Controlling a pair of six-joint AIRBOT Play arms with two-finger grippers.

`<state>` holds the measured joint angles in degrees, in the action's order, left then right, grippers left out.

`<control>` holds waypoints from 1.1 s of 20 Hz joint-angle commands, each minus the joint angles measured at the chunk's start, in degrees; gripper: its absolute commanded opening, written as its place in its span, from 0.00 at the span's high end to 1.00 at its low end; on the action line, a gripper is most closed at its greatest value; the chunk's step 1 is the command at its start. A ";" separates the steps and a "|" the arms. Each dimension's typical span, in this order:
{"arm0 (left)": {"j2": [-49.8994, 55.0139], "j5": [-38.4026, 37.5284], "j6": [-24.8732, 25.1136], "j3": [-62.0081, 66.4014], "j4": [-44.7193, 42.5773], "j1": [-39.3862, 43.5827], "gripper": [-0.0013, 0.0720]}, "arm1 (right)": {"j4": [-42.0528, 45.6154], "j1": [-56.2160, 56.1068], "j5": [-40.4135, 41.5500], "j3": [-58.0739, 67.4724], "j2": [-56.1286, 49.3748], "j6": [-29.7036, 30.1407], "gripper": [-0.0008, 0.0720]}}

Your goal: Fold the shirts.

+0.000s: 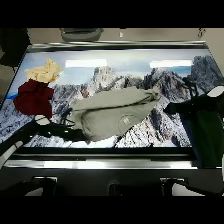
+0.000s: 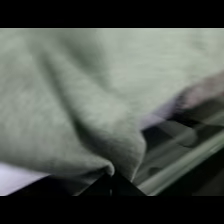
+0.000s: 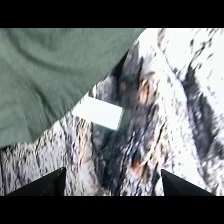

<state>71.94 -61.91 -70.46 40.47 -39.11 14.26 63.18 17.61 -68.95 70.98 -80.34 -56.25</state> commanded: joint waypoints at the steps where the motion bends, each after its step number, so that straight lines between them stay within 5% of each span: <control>1: 0.35 15.21 0.48 3.26 17.16 20.70 0.95 | 0.63 0.00 6.60 7.89 0.04 -3.39 0.05; 4: 6.12 25.94 -2.95 12.83 18.67 34.42 0.95 | 3.06 0.00 8.20 15.47 0.07 -5.81 0.04; 7: 16.55 25.62 -3.69 23.76 18.62 38.66 0.95 | 8.52 0.00 6.38 21.35 0.11 -9.27 0.04; 8: 19.23 24.02 -3.72 26.43 18.64 38.21 0.87 | 9.88 0.00 5.11 22.51 0.22 -9.51 0.04; 9: 21.07 21.00 -3.67 28.76 18.62 37.00 0.53 | 11.32 0.00 3.61 23.26 0.35 -9.57 0.04; 10: 21.46 17.16 -3.17 30.23 18.47 35.15 0.39 | 12.61 0.00 1.88 23.56 0.46 -9.55 0.03; 14: 13.51 4.44 -2.99 31.19 6.25 23.30 0.34 | 14.97 0.00 -7.67 23.58 0.39 -6.64 0.02; 15: 10.47 1.64 -4.48 31.19 0.22 19.91 0.11 | 14.67 0.00 -11.85 23.37 0.39 -5.66 0.03; 16: 7.69 -1.25 -6.62 31.17 -6.73 16.61 0.00 | 14.43 -0.02 -16.06 22.64 0.39 -4.31 0.04; 19: 2.93 -10.84 -11.02 29.99 -26.23 9.88 0.00 | 8.98 -0.07 -21.88 10.54 3.06 -2.93 0.05; 22: 2.54 -11.61 -8.76 22.67 -24.79 9.70 0.00 | -1.90 -0.07 -18.36 -10.32 10.03 1.03 0.03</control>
<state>76.34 -69.32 -79.13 67.59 -57.06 26.26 70.13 17.61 -86.48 75.18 -74.91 -58.78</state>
